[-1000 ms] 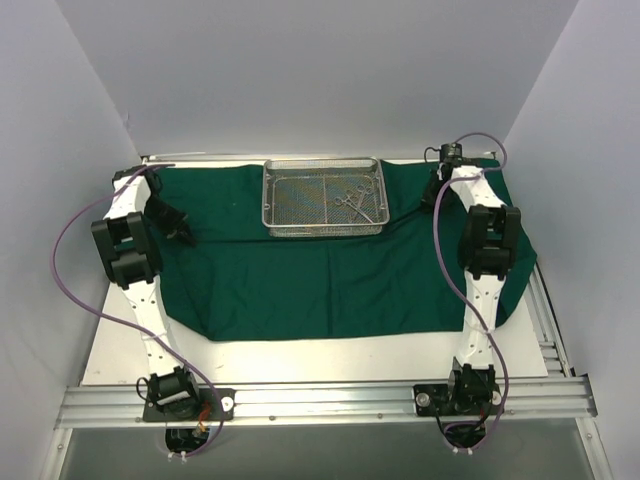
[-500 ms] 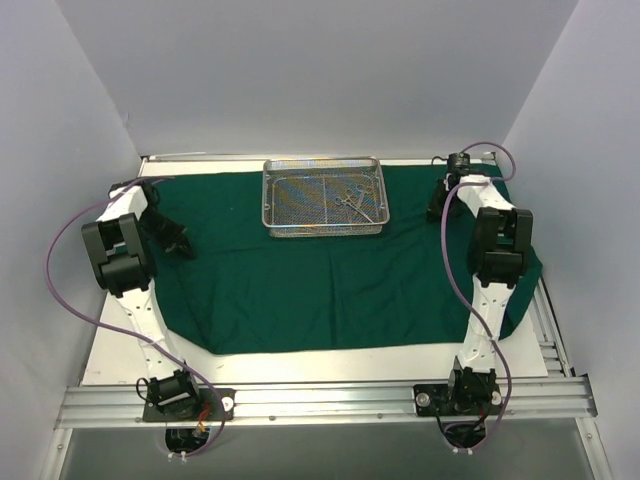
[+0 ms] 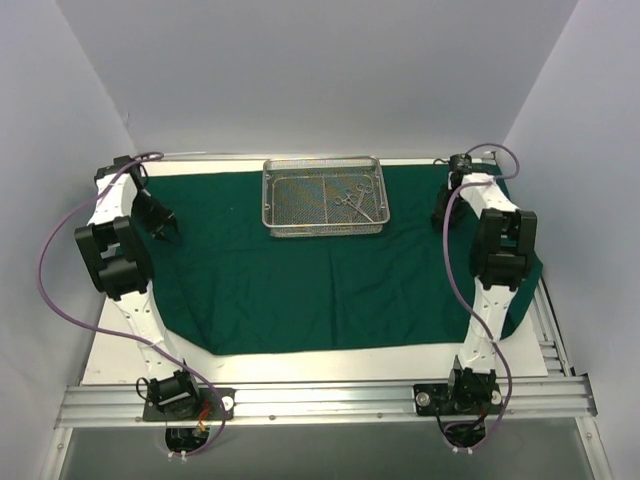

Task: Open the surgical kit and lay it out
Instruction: Smooth out the surgical kit at the center of the board.

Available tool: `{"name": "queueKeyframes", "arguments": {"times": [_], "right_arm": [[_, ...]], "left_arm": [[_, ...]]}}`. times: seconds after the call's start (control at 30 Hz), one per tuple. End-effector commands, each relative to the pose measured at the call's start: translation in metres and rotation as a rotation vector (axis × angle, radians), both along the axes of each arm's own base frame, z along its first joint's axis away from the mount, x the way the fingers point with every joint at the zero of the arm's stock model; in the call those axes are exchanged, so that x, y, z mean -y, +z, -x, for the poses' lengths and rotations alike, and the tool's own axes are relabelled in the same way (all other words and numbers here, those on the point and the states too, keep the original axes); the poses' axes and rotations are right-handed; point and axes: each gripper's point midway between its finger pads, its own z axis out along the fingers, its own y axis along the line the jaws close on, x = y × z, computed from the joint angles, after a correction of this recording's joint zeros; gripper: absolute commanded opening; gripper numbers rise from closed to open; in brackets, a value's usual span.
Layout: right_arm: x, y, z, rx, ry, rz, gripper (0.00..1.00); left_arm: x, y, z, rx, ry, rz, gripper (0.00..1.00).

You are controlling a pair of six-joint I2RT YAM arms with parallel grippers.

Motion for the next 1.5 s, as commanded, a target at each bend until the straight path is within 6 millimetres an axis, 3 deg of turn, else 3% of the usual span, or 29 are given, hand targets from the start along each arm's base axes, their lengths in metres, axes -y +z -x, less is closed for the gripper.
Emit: {"name": "queueKeyframes", "arguments": {"times": [0.0, 0.07, 0.1, 0.13, 0.17, 0.2, 0.27, 0.3, 0.47, 0.7, 0.77, 0.9, 1.07, 1.17, 1.23, 1.27, 1.37, 1.47], "right_arm": [[0.021, 0.057, 0.04, -0.017, -0.072, 0.111, 0.24], [0.033, 0.055, 0.068, -0.078, -0.111, 0.155, 0.21], [0.041, 0.068, 0.079, -0.066, -0.153, 0.195, 0.18], [0.047, 0.068, 0.089, -0.071, -0.175, 0.203, 0.13], [0.05, 0.056, 0.11, -0.115, -0.19, 0.209, 0.11], [0.054, 0.065, 0.116, -0.081, -0.229, 0.218, 0.05], [0.06, 0.063, 0.134, -0.089, -0.264, 0.223, 0.03], [0.058, 0.052, 0.147, -0.124, -0.267, 0.219, 0.01], [0.056, 0.02, 0.171, -0.213, -0.286, 0.198, 0.0], [0.072, 0.004, 0.194, -0.294, -0.324, 0.28, 0.0], [0.081, -0.003, 0.203, -0.331, -0.339, 0.304, 0.0], [0.112, 0.003, 0.225, -0.416, -0.382, 0.443, 0.0], [0.144, 0.008, 0.252, -0.501, -0.445, 0.498, 0.0], [0.173, 0.032, 0.269, -0.544, -0.479, 0.584, 0.0], [0.189, 0.061, 0.266, -0.514, -0.526, 0.643, 0.0], [0.192, 0.086, 0.263, -0.482, -0.518, 0.723, 0.0], [0.194, 0.125, 0.248, -0.428, -0.457, 0.866, 0.0], [0.174, 0.126, 0.229, -0.413, -0.358, 0.885, 0.0]], "left_arm": [[-0.015, 0.034, -0.003, 0.067, -0.033, -0.082, 0.38], [-0.014, 0.037, 0.0, 0.077, -0.049, -0.085, 0.38], [-0.013, 0.036, 0.003, 0.074, -0.053, -0.081, 0.38], [-0.011, 0.034, 0.008, 0.065, -0.055, -0.075, 0.38], [-0.006, 0.032, 0.01, 0.067, -0.061, -0.059, 0.38], [-0.004, 0.03, 0.013, 0.066, -0.06, -0.044, 0.38], [0.004, 0.02, 0.021, 0.053, -0.051, -0.016, 0.37], [0.009, 0.017, 0.024, 0.05, -0.05, 0.012, 0.37], [0.027, 0.005, 0.035, 0.015, -0.041, 0.083, 0.35], [0.033, -0.001, 0.038, -0.011, -0.035, 0.117, 0.35], [0.035, -0.003, 0.038, -0.02, -0.036, 0.128, 0.35], [0.037, -0.006, 0.04, -0.028, -0.029, 0.139, 0.35], [0.038, -0.008, 0.043, -0.039, -0.026, 0.141, 0.35], [0.037, -0.005, 0.042, -0.038, -0.025, 0.136, 0.34], [0.035, -0.001, 0.044, -0.035, -0.018, 0.123, 0.34], [0.036, 0.0, 0.043, -0.028, -0.016, 0.124, 0.34], [0.039, 0.002, 0.046, -0.024, -0.014, 0.131, 0.34], [0.044, 0.0, 0.05, -0.028, -0.012, 0.16, 0.34]]}}
